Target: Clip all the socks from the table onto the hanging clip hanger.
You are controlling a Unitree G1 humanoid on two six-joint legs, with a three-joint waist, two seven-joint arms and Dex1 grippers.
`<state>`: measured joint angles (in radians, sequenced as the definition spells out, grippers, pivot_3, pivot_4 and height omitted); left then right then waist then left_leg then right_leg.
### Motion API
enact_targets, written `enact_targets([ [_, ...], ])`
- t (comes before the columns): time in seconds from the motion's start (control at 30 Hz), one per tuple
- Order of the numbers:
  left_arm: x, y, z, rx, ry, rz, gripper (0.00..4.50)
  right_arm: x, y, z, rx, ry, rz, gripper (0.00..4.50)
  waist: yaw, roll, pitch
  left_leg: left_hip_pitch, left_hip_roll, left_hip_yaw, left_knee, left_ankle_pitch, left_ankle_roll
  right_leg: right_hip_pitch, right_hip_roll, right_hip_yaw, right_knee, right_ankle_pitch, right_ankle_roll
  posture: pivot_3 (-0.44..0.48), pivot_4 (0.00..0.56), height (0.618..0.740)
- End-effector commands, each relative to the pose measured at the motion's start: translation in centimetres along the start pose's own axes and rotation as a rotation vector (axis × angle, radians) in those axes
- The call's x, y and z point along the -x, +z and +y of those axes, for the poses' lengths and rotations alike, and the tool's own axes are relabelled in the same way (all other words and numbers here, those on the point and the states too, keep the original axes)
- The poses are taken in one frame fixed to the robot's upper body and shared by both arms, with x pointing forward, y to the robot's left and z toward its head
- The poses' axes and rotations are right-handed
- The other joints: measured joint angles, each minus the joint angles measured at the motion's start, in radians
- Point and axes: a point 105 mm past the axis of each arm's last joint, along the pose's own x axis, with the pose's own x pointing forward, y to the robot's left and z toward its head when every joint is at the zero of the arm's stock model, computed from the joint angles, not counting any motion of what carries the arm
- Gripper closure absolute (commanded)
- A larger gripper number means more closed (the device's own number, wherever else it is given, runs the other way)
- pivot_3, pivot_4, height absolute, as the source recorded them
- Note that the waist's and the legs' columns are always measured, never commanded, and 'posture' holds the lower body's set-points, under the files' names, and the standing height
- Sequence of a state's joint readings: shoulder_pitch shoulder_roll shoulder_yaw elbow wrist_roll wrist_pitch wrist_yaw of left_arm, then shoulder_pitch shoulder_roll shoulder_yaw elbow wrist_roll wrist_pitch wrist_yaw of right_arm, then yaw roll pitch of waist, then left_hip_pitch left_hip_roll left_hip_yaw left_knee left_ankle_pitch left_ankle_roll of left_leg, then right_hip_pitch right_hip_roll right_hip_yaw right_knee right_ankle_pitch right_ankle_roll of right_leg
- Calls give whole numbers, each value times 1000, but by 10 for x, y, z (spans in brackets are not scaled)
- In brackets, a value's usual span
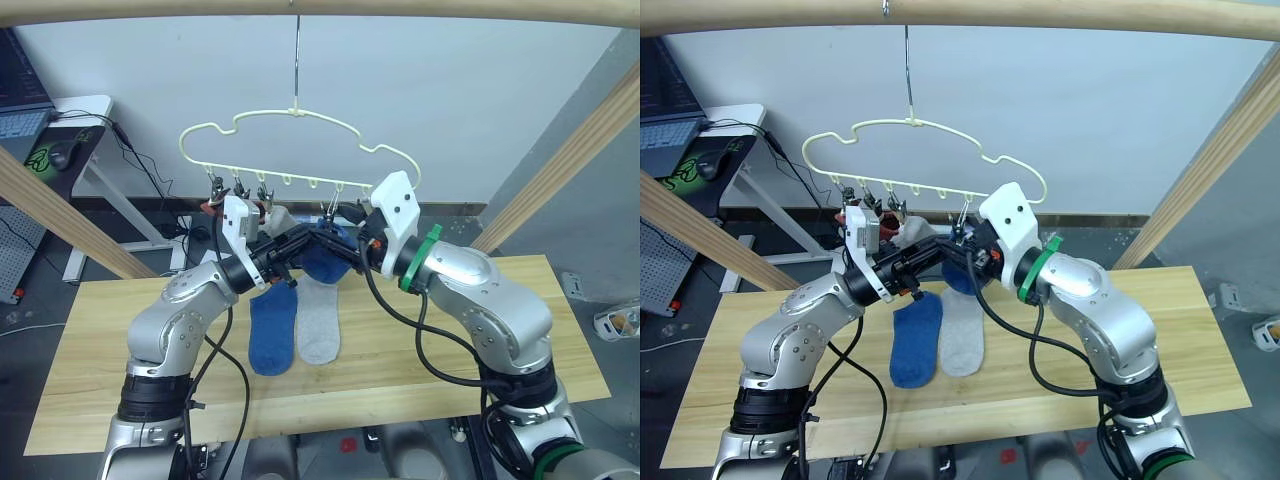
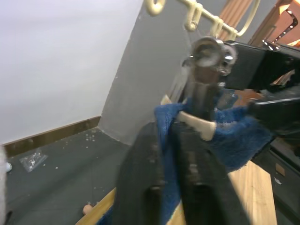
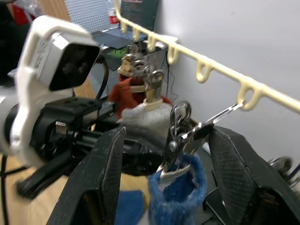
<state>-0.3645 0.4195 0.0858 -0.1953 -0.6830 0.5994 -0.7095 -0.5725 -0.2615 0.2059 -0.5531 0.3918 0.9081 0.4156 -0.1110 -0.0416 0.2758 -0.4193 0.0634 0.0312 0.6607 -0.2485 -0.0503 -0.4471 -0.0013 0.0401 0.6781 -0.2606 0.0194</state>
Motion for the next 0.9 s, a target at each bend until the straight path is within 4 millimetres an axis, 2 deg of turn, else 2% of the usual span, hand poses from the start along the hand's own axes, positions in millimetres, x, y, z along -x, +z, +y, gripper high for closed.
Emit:
enact_targets([
  [0.03,4,7,-7,-45,-26,-4,2445,11,13,7,31,50,-43,1689,0,0,0,0,0,0,0,0,0,0,0,0,0,0,0,-156,275,735],
  [0.13,7,3,-9,-75,-26,23,1518,17,13,9,44,73,-27,1689,0,0,0,0,0,0,0,0,0,0,0,0,0,0,1,-155,274,735],
  [0.33,19,-7,-14,-140,-42,92,12,31,14,16,90,146,-1,1689,0,0,0,0,0,0,0,0,0,0,0,0,0,0,1,-155,272,735],
  [0.6,41,-15,-14,-214,-6,163,12,52,20,11,147,156,2,1689,3,0,0,0,0,0,0,0,0,0,0,0,0,-1,1,-156,269,735],
  [0.9,74,-16,-21,-287,67,199,12,76,4,-1,163,81,94,1689,4,0,0,1,0,1,0,0,0,0,0,1,0,-1,1,-147,268,735],
])
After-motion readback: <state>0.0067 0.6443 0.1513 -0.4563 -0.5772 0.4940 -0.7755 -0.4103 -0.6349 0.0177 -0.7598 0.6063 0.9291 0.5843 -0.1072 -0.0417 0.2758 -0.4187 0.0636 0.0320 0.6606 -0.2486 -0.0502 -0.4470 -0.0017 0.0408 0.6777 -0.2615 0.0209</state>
